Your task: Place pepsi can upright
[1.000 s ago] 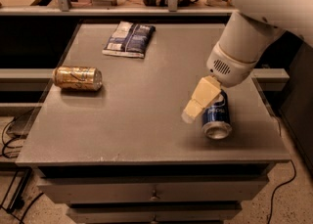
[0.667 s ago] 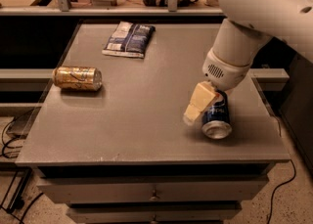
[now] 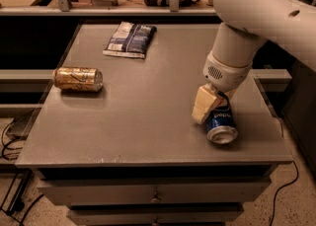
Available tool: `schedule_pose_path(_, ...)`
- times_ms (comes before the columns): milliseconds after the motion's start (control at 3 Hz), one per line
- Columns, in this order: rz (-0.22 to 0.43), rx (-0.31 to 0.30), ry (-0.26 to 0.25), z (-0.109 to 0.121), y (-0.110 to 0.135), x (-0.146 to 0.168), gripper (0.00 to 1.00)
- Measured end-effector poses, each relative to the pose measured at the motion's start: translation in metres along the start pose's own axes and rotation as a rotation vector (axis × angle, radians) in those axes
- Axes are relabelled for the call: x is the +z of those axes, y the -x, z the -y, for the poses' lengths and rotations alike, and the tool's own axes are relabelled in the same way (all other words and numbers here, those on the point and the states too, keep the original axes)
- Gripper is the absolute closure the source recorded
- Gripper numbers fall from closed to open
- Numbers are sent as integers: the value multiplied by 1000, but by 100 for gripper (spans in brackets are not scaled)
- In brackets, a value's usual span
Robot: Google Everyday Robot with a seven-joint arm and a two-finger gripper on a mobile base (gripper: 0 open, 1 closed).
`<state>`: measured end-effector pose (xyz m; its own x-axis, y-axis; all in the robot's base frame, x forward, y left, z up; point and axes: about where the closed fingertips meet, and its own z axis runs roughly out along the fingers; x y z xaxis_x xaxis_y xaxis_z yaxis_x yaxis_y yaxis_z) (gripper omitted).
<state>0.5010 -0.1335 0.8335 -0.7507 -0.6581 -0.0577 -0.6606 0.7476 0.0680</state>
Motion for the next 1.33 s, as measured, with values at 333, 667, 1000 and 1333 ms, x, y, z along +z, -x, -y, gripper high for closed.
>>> schedule_pose_path(333, 27, -22, -12, -1, 4, -11, 88)
schedule_pose_path(667, 143, -113, -17, -4, 14, -40, 100)
schedule_pose_path(1000, 311, -251, -11, -13, 26, -68, 100)
schedule_pose_path(1333, 512, -370, -5, -25, 42, -94, 100)
